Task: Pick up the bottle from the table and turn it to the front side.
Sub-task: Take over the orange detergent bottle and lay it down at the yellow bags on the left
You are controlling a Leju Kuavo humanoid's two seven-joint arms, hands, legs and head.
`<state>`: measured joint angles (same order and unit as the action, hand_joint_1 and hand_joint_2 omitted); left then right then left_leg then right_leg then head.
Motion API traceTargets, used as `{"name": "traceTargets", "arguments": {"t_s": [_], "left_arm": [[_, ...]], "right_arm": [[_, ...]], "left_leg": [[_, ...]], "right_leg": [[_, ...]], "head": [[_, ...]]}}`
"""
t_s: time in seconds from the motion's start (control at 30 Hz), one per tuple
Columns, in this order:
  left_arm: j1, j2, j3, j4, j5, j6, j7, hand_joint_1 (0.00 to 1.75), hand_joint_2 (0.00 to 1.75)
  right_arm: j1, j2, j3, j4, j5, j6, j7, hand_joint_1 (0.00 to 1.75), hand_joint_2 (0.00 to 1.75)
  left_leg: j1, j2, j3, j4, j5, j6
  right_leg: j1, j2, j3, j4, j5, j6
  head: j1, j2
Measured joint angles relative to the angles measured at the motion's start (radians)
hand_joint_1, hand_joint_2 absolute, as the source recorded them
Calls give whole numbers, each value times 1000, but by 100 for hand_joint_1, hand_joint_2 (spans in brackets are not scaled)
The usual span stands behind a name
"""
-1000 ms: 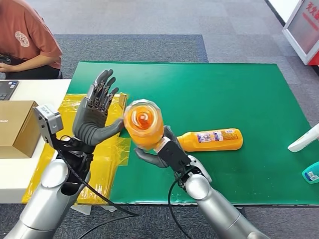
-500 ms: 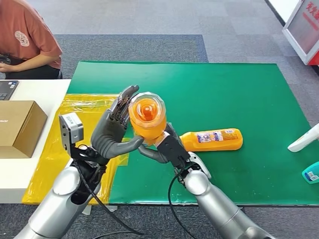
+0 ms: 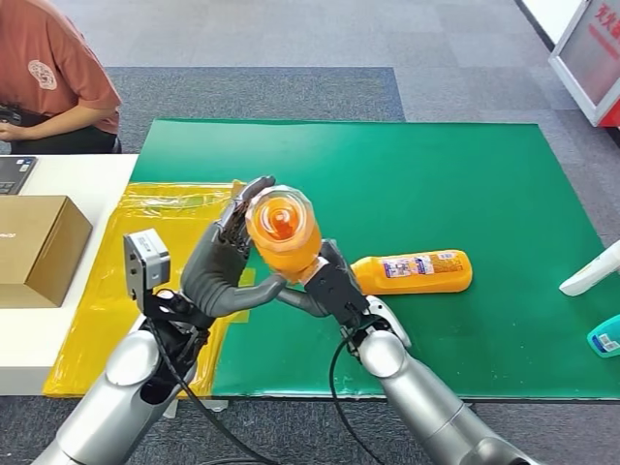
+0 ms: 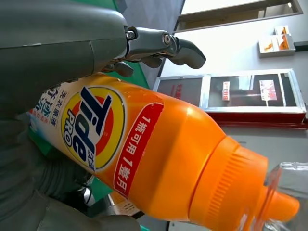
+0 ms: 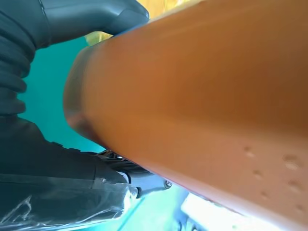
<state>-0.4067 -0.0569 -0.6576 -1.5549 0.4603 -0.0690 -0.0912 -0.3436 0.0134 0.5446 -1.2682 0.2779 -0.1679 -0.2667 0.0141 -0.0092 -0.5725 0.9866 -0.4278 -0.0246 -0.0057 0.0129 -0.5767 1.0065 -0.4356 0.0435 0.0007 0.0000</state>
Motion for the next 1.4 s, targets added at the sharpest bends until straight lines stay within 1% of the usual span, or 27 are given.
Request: {"name": "traceTargets", "arguments": {"t_s": [0.33,0.53,0.83,0.97,1.4], "left_arm": [[-26,10,-26,11,-132,11,34,0,175],[-28,10,-29,13,-156,16,45,0,175],[-28,11,-29,17,-157,16,49,1,175],[-28,13,-29,17,-164,16,49,175,175],[-28,15,-23,17,-181,17,44,175,175]], "right_arm": [[-12,0,9,28,211,-122,30,175,175],[-16,0,18,42,319,-195,47,175,175],[-16,0,23,48,342,-209,54,175,175],[-16,0,22,48,361,-213,58,175,175],[-15,0,18,56,380,-218,56,175,175]], "left_leg": [[0,0,0,0,0,0],[0,0,0,0,0,0],[0,0,0,0,0,0],[0,0,0,0,0,0],[0,0,0,0,0,0]], "right_leg": [[0,0,0,0,0,0],[0,0,-1,0,0,0],[0,0,-1,0,0,0],[0,0,-1,0,0,0],[0,0,-1,0,0,0]], "head": [[0,0],[0,0],[0,0],[0,0],[0,0]]}}
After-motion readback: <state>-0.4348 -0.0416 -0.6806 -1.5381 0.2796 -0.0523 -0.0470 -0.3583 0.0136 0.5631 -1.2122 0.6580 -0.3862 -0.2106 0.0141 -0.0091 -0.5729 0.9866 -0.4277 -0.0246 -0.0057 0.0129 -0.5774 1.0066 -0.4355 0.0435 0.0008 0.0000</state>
